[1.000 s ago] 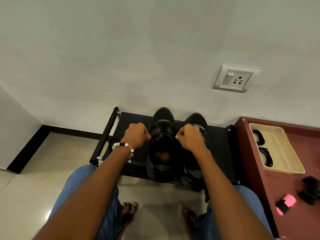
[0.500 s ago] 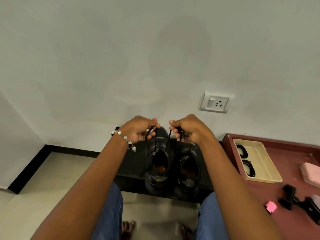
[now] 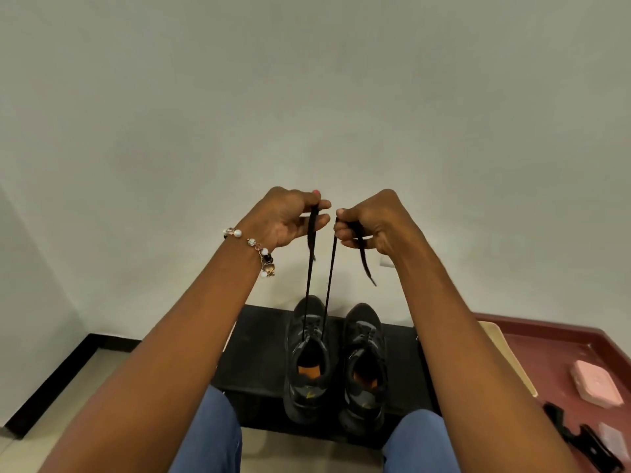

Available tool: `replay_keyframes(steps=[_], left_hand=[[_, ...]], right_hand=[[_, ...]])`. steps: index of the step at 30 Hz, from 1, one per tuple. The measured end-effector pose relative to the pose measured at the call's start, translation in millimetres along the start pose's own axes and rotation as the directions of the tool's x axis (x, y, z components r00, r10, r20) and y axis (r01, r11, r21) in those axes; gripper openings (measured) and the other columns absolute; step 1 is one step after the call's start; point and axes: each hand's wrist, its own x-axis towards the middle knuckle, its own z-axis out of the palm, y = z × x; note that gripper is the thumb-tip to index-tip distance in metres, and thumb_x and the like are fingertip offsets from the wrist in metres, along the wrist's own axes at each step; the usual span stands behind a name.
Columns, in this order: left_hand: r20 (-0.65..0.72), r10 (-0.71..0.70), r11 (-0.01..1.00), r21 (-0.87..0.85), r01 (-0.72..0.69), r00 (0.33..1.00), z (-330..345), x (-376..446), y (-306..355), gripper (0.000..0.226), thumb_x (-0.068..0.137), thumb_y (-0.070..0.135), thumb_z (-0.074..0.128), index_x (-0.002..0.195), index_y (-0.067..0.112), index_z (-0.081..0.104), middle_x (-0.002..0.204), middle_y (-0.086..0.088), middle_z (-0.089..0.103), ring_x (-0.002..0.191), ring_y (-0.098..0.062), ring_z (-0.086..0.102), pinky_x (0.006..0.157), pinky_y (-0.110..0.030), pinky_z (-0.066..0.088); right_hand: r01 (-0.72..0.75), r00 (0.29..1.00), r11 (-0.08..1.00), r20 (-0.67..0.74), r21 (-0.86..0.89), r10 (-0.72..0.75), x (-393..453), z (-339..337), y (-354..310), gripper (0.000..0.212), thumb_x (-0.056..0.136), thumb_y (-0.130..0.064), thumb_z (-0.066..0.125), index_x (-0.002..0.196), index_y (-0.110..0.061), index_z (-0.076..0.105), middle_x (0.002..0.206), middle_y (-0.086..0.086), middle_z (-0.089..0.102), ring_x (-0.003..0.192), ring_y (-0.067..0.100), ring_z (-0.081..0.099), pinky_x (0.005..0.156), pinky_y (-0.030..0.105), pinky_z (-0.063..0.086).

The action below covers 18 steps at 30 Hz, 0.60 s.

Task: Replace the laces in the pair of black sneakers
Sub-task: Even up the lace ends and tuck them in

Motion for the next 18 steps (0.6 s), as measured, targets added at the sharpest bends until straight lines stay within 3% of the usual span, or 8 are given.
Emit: replay_keyframes(steps=[5, 9, 13, 16, 18], left_hand=[[0.018, 0.115, 0.993, -0.037, -0.115, 0.993, 10.0, -5.1, 18.9, 0.016, 0.095, 0.006, 0.057, 0.100, -0.008, 0.062, 0.094, -0.017, 0.069, 0.072, -0.026, 0.068, 0.065, -0.028, 0.059], [0.047, 0.229, 0.961, 0.148, -0.234, 0.972, 12.0, -7.6, 30.1, 0.022, 0.098, 0.011, 0.051, 0.099, 0.000, 0.070, 0.101, -0.010, 0.073, 0.083, -0.022, 0.067, 0.077, -0.030, 0.058], [0.047, 0.369, 0.844, 0.401, -0.356, 0.928, 9.6, -3.4, 34.1, 0.028, 0.096, 0.003, 0.049, 0.101, 0.012, 0.074, 0.104, 0.004, 0.072, 0.094, -0.013, 0.062, 0.075, -0.026, 0.051], [0.022, 0.476, 0.801, 0.401, -0.444, 0.879, 10.5, 3.4, 29.6, 0.021, 0.088, -0.001, 0.063, 0.094, 0.014, 0.076, 0.097, 0.003, 0.074, 0.097, -0.007, 0.064, 0.081, -0.023, 0.049], [-0.001, 0.520, 0.802, 0.344, -0.488, 0.854, 11.7, 5.9, 26.4, 0.017, 0.081, 0.000, 0.071, 0.092, 0.012, 0.075, 0.093, -0.001, 0.075, 0.091, -0.007, 0.069, 0.087, -0.025, 0.053]], right_hand=[[0.062, 0.998, 0.981, -0.036, 0.183, -0.057, -7.0, -4.6, -19.7, 0.007, 0.087, 0.004, 0.063, 0.092, 0.007, 0.067, 0.080, 0.023, 0.070, 0.060, 0.030, 0.070, 0.061, 0.041, 0.061], [0.009, 0.996, 0.902, 0.081, 0.431, -0.049, -9.2, -16.7, -31.9, 0.020, 0.094, 0.006, 0.047, 0.096, 0.003, 0.067, 0.086, 0.018, 0.070, 0.075, 0.028, 0.072, 0.073, 0.045, 0.060], [0.128, 0.985, 0.928, 0.065, 0.349, -0.161, -6.4, -22.2, -36.2, 0.036, 0.090, 0.014, 0.038, 0.106, 0.000, 0.067, 0.092, 0.015, 0.073, 0.082, 0.024, 0.073, 0.081, 0.043, 0.058], [0.225, 0.967, 0.928, 0.052, 0.298, -0.251, -4.1, -22.5, -37.4, 0.024, 0.089, 0.013, 0.052, 0.103, 0.000, 0.067, 0.095, 0.016, 0.073, 0.083, 0.026, 0.074, 0.080, 0.041, 0.059], [0.261, 0.964, 0.931, -0.027, 0.254, -0.263, -0.7, -19.9, -40.0, 0.010, 0.089, -0.001, 0.066, 0.098, 0.001, 0.069, 0.086, 0.015, 0.074, 0.070, 0.024, 0.072, 0.072, 0.037, 0.061]])
